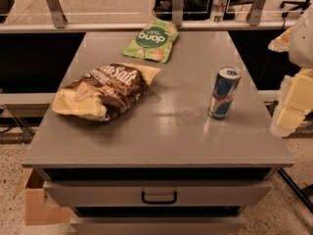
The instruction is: Pick brown chip bag
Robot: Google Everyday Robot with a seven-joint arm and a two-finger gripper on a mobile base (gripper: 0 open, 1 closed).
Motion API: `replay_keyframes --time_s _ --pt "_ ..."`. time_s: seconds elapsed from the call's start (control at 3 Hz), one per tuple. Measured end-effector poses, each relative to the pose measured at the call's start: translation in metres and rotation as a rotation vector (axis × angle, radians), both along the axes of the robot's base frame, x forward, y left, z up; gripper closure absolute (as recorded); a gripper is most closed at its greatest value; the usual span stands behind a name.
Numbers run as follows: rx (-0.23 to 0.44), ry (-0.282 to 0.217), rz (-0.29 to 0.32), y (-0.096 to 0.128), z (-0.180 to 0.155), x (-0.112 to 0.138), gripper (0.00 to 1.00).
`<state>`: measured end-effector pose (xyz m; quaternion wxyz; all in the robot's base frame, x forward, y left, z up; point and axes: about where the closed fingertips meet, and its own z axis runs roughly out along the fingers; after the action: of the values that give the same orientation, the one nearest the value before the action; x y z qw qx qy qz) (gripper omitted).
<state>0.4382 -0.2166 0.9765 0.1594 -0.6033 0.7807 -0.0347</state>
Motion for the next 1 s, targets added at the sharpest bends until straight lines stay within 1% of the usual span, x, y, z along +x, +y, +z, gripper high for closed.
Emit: replay_keyframes --time_s 0.33,0.67,1.0 --pt "0.0 0.0 0.0 0.0 0.0 0.0 0.0" --pt "0.064 -0.026 0.047 0.014 0.005 0.004 0.0" --pt "0.205 -0.057 0.188 0.06 0.008 0.009 0.0"
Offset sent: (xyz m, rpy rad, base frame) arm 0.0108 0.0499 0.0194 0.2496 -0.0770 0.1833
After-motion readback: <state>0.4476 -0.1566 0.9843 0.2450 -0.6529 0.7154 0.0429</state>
